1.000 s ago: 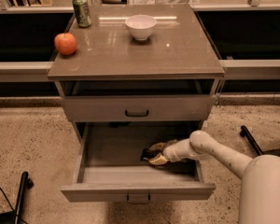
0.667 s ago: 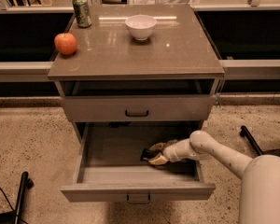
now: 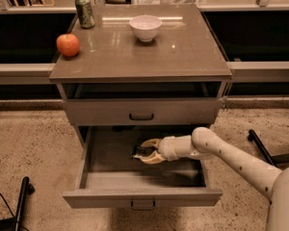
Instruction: Pick rxbar chocolate from middle drawer and place on counter
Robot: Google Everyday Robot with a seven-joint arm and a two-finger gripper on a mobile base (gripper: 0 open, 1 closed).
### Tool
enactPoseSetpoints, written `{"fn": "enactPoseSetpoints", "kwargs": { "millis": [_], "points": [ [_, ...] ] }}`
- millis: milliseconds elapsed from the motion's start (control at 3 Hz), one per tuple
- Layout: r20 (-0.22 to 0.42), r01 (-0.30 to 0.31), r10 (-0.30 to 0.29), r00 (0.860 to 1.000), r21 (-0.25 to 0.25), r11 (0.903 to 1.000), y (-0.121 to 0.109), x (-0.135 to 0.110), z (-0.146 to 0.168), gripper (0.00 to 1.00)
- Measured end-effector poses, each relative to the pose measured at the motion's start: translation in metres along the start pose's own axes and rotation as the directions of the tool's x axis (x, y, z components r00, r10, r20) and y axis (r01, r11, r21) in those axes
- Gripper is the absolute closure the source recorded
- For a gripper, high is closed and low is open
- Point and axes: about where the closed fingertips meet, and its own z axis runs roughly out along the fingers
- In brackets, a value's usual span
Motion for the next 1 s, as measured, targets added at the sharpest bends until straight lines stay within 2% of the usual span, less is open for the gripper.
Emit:
{"fn": "enactPoseSetpoints", "kwargs": {
  "millis": [333, 667, 1000],
  "points": [
    [0.068, 0.128, -0.126, 0.99, -0.019, 0.9916, 0.007, -0.067, -0.011, 1.0],
    [0.093, 0.243, -0.237, 0.967, -0.054, 0.9685, 0.019, -0.124, -0.028, 1.0],
    [0.086, 0.307, -0.3, 0.95, -0.073, 0.9491, 0.019, -0.164, -0.052, 1.0]
  ]
}}
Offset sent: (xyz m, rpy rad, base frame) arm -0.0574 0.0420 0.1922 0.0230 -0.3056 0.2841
